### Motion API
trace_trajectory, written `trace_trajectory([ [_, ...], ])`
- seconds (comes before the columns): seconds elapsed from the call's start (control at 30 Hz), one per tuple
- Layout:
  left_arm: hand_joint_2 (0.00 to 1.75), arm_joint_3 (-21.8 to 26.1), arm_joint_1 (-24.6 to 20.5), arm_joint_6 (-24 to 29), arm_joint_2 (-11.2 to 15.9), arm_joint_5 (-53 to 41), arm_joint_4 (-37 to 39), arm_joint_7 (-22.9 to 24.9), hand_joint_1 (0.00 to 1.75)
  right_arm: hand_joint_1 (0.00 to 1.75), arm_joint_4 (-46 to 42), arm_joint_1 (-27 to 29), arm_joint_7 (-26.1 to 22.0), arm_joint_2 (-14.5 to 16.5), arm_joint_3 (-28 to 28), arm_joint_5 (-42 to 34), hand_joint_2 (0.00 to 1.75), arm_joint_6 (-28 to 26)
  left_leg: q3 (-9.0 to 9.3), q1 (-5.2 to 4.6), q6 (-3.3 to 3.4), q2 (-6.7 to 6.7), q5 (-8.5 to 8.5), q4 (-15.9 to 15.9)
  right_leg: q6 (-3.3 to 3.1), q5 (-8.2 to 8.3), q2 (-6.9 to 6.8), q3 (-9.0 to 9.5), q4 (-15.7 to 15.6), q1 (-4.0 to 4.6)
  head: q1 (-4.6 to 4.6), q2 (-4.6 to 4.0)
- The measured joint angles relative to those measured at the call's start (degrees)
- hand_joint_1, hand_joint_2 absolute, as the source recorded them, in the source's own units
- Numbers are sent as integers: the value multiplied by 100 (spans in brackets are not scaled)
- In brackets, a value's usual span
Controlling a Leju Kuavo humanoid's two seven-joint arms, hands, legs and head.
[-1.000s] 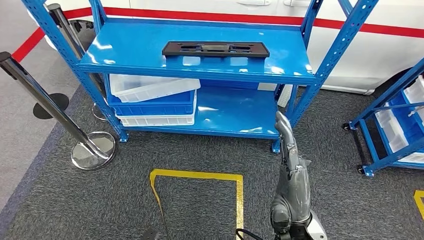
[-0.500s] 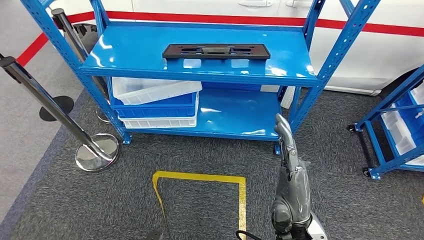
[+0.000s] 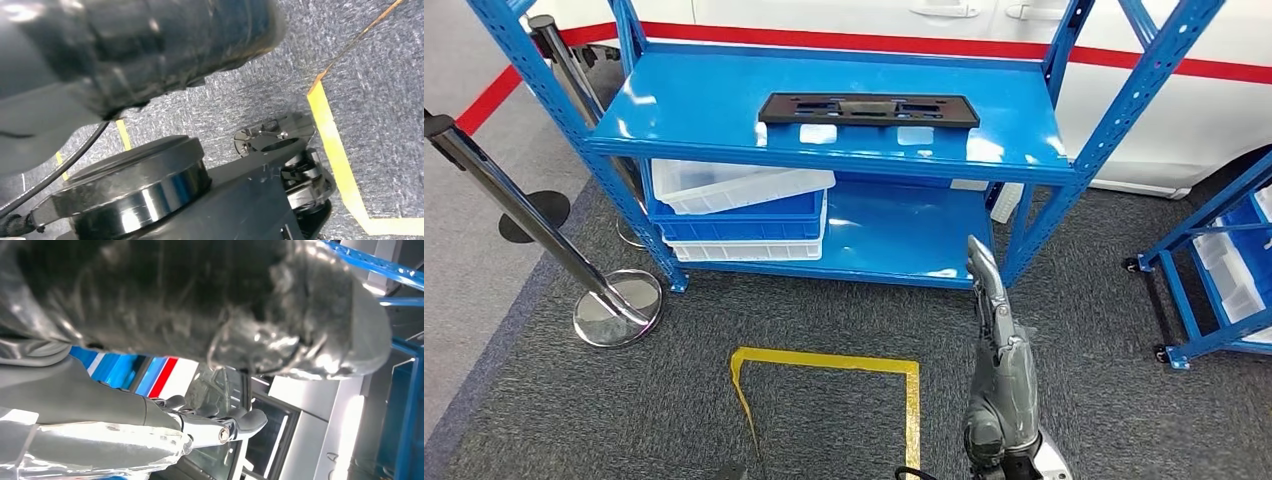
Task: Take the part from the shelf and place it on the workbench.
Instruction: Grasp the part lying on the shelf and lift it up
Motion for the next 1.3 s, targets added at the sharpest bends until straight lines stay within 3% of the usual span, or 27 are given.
trace_trajectory([
  [0.1,0,-7,-8,-14,-1,-28,0,-1,0,0,5,12,-13,-1,-2,-2,0,31,128,-10,74,2,-76,-26,34,-368,2,-620,1059,-7,22,0],
  [0.13,0,-9,-5,-17,-1,-38,0,-1,0,0,8,19,-15,-2,-2,-3,0,46,170,-15,81,0,-113,-26,46,-394,2,-813,1302,-10,23,0],
  [0.17,0,-12,-1,-19,-1,-46,0,-1,0,0,10,24,-18,-3,-2,-3,0,59,223,-18,80,-6,-155,-25,54,-305,2,-916,1347,-16,24,0],
  [0.2,0,-14,4,-19,-1,-49,0,1,0,0,12,26,-20,-5,-2,4,0,70,290,-17,71,-15,-204,-25,59,-96,1,-914,1172,-22,25,0],
  [0.27,0,-18,11,-23,-1,-50,0,0,0,0,18,23,-10,-10,-2,101,0,105,434,-19,26,-33,-316,-18,44,408,4,-743,491,-32,25,0],
  [0.3,0,-20,6,-27,1,-50,0,-4,0,0,21,14,13,-12,-2,190,0,132,466,-23,-9,-41,-366,-4,20,527,1,-659,180,-19,31,0],
  [0.33,0,-22,0,-31,2,-49,0,-8,0,0,25,11,49,-14,-2,294,0,158,475,-26,-48,-44,-412,7,-18,576,-1,-618,1,-6,33,0],
  [0.47,0,-25,-19,-32,3,-60,0,-12,0,0,25,-11,198,-13,-2,568,0,181,459,-9,-160,-22,-504,230,-209,461,5,-477,-108,26,17,0],
  [0.53,0,-26,-25,-24,3,-66,0,-11,0,0,24,-36,237,1,-2,591,0,177,148,7,-208,-3,-612,790,-284,382,-4,-334,-141,27,8,0],
  [0.6,0,-27,-20,-18,3,-66,0,-11,0,0,30,-50,253,13,-2,563,0,187,-372,9,-242,1,-836,1504,-309,288,-5,-224,-145,38,4,0],
  [0.63,0,-28,-9,-16,3,-67,0,-11,0,0,33,-50,259,13,-2,537,0,198,-588,10,-247,1,-896,1716,-312,238,1,-163,-144,45,4,0],
  [0.67,0,-28,3,-16,3,-69,0,-9,0,0,35,-51,262,13,-2,496,0,218,-720,8,-241,2,-867,1755,-312,186,11,-92,-144,50,4,0],
  [0.7,0,-28,12,-16,3,-77,0,-5,0,0,36,-55,260,13,-2,436,0,249,-754,1,-219,1,-698,1592,-311,131,21,-9,-144,54,3,0],
  [0.77,0,-29,15,-13,4,-96,0,8,0,0,38,-86,225,14,-2,273,0,320,-644,-45,-135,5,-89,888,-295,16,34,152,-144,59,4,0],
  [0.83,0,-33,-2,-8,17,-109,0,19,0,0,49,-131,166,20,-2,102,0,378,-526,-109,-41,5,251,382,-243,-78,50,228,-144,61,2,0],
  [0.9,0,-37,-16,-2,28,-116,0,27,0,0,63,-170,121,27,-2,3,0,408,-472,-136,15,-6,228,265,-178,-136,61,248,-181,67,-3,0],
  [1.0,0,-38,-24,1,24,-130,0,33,0,0,73,-232,86,31,-2,-31,0,425,-314,-76,54,-5,248,61,-110,-279,38,201,-53,75,0,0],
  [1.03,0,-40,-35,-4,21,-142,0,36,0,0,80,-258,74,31,-2,-52,0,448,-252,-59,67,-2,237,8,-89,-391,30,61,202,69,6,0],
  [1.1,0,-48,-64,-19,14,-170,0,50,0,0,111,-317,54,41,-2,-104,0,531,-166,-60,86,-2,176,-19,-46,-602,26,-396,926,43,9,0],
  [1.13,0,-55,-76,-26,7,-183,0,60,0,0,133,-353,50,54,-1,-127,0,577,-131,-56,81,-5,137,-14,-21,-597,25,-608,1183,22,9,0],
  [1.17,0,-62,-84,-31,-1,-193,0,67,0,0,159,-394,48,72,-1,-140,0,617,-90,-48,70,-11,92,-3,6,-480,24,-730,1248,-3,8,0],
  [1.2,0,-68,-90,-37,-10,-204,0,69,0,0,186,-441,48,90,0,-150,0,654,-42,-34,52,-20,43,17,34,-252,23,-742,1090,-30,8,0],
  [1.27,0,-76,-113,-52,-26,-216,0,63,0,0,249,-541,57,127,8,-160,0,702,29,-9,-16,-46,-76,99,88,215,28,-589,479,-73,14,0],
  [1.3,0,-78,-131,-64,-30,-222,0,58,0,0,283,-586,65,150,23,-162,0,715,31,-10,-55,-61,-124,152,72,316,33,-496,227,-75,19,0],
])
